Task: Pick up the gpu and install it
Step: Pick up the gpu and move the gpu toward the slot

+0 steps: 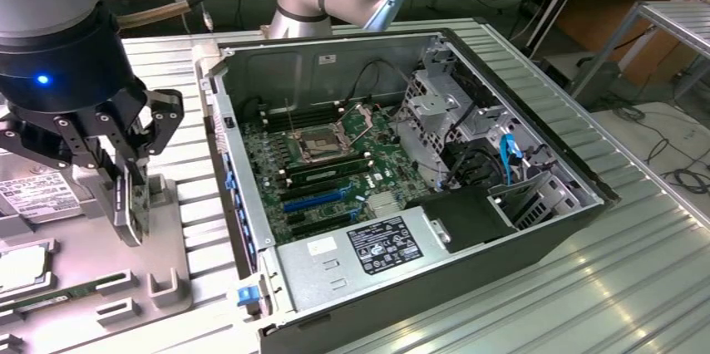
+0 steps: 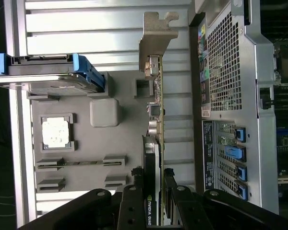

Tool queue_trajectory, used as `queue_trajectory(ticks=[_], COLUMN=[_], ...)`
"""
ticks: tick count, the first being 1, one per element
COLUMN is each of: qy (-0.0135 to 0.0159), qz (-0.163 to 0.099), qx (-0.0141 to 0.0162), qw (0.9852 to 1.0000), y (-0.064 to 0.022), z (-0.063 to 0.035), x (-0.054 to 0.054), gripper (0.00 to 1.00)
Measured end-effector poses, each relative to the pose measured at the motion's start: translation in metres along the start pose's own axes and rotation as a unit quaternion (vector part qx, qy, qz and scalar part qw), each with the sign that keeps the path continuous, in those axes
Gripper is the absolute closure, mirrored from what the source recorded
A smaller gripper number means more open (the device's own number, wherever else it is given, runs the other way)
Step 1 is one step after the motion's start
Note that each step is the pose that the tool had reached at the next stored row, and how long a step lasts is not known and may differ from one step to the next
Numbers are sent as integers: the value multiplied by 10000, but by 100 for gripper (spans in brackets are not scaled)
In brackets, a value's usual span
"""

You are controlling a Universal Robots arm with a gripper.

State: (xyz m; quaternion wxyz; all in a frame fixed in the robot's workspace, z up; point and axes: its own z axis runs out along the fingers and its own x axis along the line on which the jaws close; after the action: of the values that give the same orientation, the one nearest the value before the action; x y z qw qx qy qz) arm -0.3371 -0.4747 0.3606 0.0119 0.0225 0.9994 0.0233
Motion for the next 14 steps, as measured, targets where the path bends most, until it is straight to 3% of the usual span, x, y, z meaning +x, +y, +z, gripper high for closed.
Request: queue_trajectory(ticks=[14], qy=[1], qz=[0], qx=[0], qw=[10000], y=[8], z=[-176], x=[-4], gripper=[73])
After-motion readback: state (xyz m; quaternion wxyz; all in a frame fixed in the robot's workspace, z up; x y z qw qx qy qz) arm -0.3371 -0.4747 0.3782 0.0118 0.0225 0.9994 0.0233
